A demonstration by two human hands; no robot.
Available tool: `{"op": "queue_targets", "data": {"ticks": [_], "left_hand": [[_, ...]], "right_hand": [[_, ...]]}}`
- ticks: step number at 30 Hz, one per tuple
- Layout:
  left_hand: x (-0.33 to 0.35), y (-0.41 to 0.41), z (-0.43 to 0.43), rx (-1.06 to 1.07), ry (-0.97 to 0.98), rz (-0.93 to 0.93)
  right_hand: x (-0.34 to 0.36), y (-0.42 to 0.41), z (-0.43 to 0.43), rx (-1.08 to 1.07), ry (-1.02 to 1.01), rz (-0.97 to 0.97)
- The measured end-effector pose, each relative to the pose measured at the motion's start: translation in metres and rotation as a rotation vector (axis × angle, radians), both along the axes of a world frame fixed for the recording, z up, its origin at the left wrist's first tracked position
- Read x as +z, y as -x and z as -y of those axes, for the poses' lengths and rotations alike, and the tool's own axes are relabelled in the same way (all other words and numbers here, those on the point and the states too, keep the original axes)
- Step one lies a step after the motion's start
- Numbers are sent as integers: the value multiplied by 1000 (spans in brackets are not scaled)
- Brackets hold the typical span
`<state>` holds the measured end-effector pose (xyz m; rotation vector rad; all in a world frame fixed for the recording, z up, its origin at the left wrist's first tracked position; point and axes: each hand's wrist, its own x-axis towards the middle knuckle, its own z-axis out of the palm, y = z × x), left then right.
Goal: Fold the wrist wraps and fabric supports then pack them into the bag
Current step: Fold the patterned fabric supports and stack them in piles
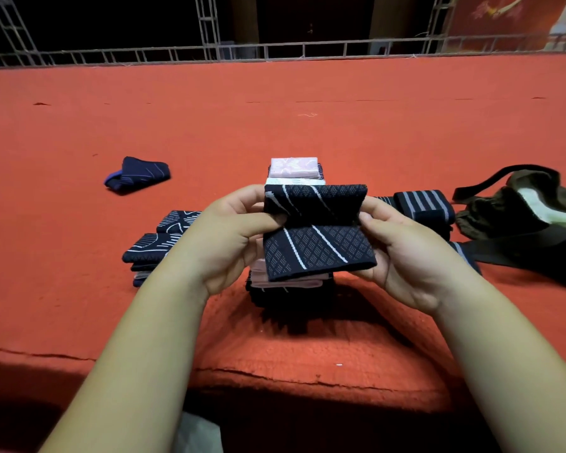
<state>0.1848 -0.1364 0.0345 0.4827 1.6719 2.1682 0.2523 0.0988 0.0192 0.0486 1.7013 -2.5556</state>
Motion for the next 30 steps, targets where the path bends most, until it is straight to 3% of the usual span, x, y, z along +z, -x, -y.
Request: {"op": "queue_targets", "data": {"ticks": [3, 7, 14, 20, 26, 30], "left_hand": [[1, 1, 1, -27, -65, 33], [6, -2, 3, -15, 7, 19], [14, -6, 0, 15, -50, 101], [7, -6, 6, -38, 201, 10], [5, 4, 15, 199, 266, -99], [7, 15, 29, 451, 311, -168]], "right_hand": [[4, -4, -2, 74, 2, 1], [12, -7, -4, 208, 0, 41], [8, -7, 7, 11, -84, -37], [5, -5, 20, -116, -167, -175], [-2, -3, 32, -366, -617, -266], [5, 4, 55, -408, -724, -318]]}}
